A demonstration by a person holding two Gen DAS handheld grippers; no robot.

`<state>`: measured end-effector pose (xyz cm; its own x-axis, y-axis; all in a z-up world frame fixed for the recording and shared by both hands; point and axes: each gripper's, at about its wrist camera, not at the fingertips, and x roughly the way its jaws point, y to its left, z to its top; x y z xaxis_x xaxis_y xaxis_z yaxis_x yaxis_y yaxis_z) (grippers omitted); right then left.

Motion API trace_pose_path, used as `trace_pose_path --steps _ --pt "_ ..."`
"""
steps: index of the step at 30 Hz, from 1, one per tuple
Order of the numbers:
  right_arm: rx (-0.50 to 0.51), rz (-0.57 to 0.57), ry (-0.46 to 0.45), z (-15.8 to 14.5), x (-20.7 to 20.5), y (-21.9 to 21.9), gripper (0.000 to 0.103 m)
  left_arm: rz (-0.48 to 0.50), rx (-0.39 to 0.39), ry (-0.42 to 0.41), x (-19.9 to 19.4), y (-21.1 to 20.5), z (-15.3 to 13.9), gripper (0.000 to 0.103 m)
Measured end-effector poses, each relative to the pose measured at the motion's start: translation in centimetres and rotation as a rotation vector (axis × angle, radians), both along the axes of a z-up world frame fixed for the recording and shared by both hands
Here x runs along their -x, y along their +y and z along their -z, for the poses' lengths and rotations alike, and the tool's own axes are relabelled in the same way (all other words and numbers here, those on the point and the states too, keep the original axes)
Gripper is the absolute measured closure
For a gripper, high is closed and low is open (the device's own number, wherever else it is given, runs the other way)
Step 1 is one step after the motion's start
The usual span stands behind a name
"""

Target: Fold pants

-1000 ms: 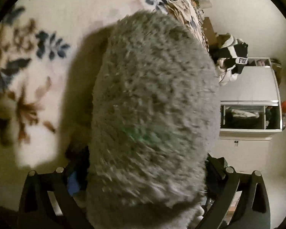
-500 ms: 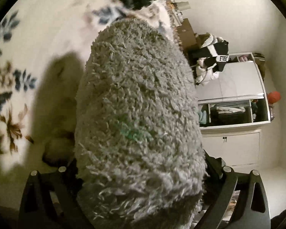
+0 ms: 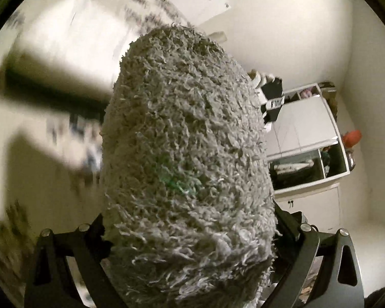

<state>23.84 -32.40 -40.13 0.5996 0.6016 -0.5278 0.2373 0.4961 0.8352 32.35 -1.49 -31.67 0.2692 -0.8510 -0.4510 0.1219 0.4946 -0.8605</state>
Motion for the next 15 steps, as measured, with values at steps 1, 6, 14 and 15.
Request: trace_pose_path --steps 1,6,14,15 --pt "0.004 0.008 -0.014 -1.1 -2.6 0.8 0.06 -0.003 0.003 -0.009 -2.1 0.5 -0.6 0.004" --pt "-0.001 0.038 -0.069 -3.7 -13.9 4.9 0.06 0.001 -0.019 -0.049 -14.4 4.6 -2.2 0.004" --pt "-0.022 0.037 -0.04 2.2 -28.4 12.2 0.06 -0.014 -0.218 0.052 -27.9 9.6 5.4 0.004" --pt "-0.004 0.022 0.004 4.0 -29.8 13.1 0.058 -0.008 -0.272 0.069 -28.6 10.0 6.5 0.004"
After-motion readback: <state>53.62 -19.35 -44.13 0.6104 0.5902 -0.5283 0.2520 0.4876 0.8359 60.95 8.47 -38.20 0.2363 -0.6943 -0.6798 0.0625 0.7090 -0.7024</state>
